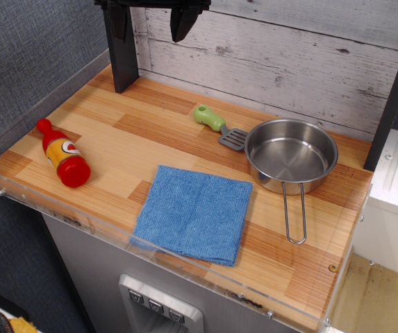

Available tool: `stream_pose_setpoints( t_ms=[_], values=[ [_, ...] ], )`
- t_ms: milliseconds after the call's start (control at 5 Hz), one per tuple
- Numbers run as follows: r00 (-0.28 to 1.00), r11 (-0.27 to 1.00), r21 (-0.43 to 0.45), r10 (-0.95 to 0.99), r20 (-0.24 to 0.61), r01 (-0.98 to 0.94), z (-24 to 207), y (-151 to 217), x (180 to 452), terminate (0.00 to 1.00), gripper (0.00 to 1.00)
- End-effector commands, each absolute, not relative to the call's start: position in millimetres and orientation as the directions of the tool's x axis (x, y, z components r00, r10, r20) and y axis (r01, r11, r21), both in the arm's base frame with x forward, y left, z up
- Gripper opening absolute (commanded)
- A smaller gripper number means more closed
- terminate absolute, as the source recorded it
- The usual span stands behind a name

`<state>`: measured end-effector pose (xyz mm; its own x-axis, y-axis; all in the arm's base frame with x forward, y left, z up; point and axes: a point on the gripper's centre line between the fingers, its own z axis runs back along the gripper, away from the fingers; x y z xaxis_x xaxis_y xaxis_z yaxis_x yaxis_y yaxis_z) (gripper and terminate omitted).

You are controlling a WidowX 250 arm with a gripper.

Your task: PICK UP THE FORK AND PUT NEAR THE BOTTLE

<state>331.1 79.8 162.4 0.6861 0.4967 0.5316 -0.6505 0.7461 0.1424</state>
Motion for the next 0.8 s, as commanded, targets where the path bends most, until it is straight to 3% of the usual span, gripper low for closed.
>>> stream_pose_setpoints(
  t_ms=[0,200,400,600],
  values=[
    [0.686,0.746,0.142,0.497,0.532,-0.65,162.4,79.8,331.1,0.0,1.0],
    [0.714,0.753,0.195,0.459,0.529,-0.628,159.9,79.2,330.2,0.0,1.0],
    [0.787,0.813,0.297,0.285,0.547,-0.501,162.3,78.4,333.3,0.0,1.0],
    [0.757,0.827,0.171,0.381,0.531,-0.536,154.0,75.0,334.3,0.0,1.0]
  ],
)
